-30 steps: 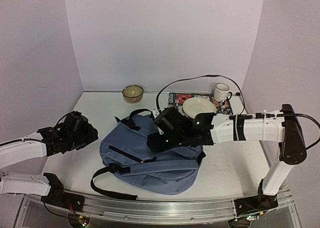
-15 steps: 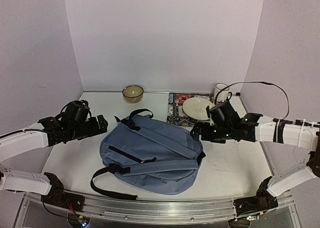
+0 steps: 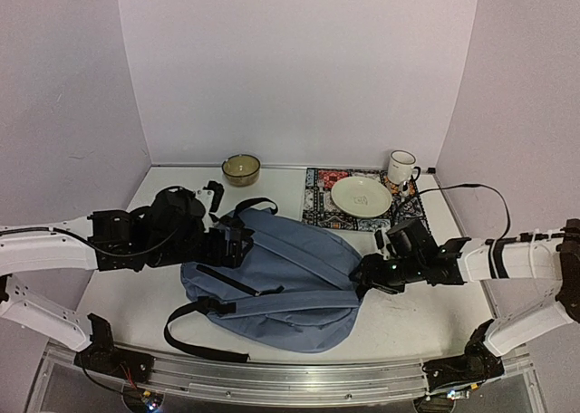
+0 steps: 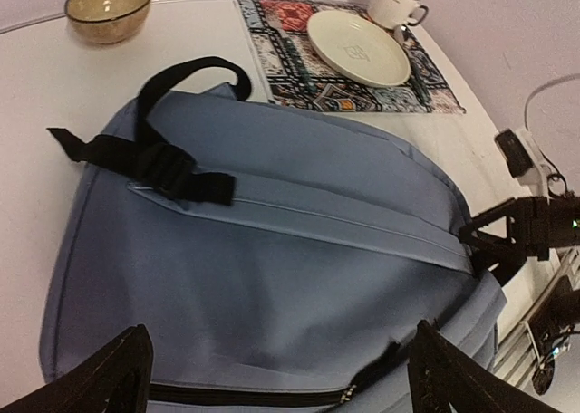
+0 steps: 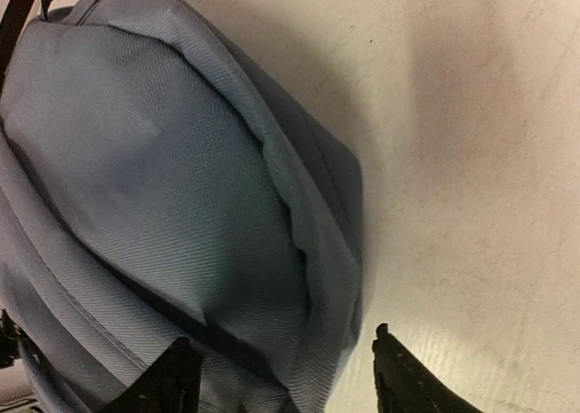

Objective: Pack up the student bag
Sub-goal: Pick up the student bag from the center of the board.

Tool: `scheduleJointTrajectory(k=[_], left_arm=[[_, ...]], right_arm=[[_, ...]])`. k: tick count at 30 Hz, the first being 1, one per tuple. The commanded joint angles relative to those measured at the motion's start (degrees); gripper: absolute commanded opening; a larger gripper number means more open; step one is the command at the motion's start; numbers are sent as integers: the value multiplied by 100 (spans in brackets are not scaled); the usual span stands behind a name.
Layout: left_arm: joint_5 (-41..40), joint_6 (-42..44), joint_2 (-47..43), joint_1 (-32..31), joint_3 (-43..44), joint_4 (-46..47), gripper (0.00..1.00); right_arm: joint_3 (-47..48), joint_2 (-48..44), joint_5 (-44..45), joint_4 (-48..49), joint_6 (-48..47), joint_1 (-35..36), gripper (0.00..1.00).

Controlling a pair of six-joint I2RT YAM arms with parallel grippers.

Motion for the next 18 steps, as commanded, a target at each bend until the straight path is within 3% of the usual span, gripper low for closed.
scheduleJointTrajectory(k=[1, 4, 6, 10, 18], left_arm=[[-665, 156, 359, -870, 535, 122, 99], [-1067, 234, 731, -1537, 829, 226, 99], [-1361, 303, 1017, -1943, 990, 293, 100], [-1979, 427, 1733, -2582, 1506, 335, 100], [-3016, 667, 3250, -3176, 2673, 292, 100]], right_arm=[[181, -105, -463, 331, -14, 9, 34], [345, -277, -530, 305, -16, 9, 6], [479, -354, -621, 269, -12, 10, 0], [773, -588, -796, 234, 50, 11, 0], [1442, -724, -873, 8, 74, 102, 0]])
